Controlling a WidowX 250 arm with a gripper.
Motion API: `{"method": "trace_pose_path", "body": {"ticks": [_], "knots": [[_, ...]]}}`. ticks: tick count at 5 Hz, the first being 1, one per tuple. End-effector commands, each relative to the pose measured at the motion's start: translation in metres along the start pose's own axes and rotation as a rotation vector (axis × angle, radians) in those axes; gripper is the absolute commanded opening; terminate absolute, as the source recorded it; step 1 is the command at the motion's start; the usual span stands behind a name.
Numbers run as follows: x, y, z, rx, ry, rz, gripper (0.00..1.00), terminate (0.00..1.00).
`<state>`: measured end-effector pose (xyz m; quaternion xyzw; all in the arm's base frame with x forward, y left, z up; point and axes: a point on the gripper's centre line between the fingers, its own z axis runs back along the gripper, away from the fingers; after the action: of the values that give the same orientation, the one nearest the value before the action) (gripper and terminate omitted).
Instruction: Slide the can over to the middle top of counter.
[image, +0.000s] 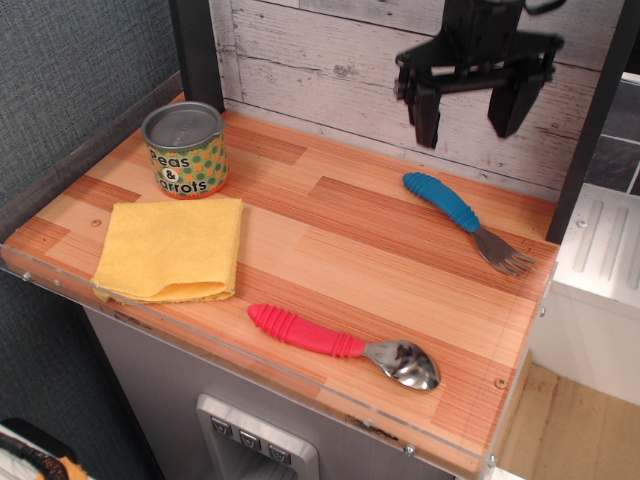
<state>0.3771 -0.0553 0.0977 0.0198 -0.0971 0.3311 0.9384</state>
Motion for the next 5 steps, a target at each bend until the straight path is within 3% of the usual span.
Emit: {"method": "trace_pose_path", "body": {"ticks": [1,2,3,4,5], "knots": [[0.007,0.041,0.027,0.032,-0.113,0.22,1.0,0.0],[0.01,0.078,0.033,0.093,-0.133,0.431,1.0,0.0],[0.014,0.118,0.051,0.149,-0.235,0.674,1.0,0.0],[0.016,0.145,0.057,0.202,-0.297,0.918,1.0,0.0],[0.018,0.172,0.055,0.251,-0.319,1.15,1.0,0.0]]}}
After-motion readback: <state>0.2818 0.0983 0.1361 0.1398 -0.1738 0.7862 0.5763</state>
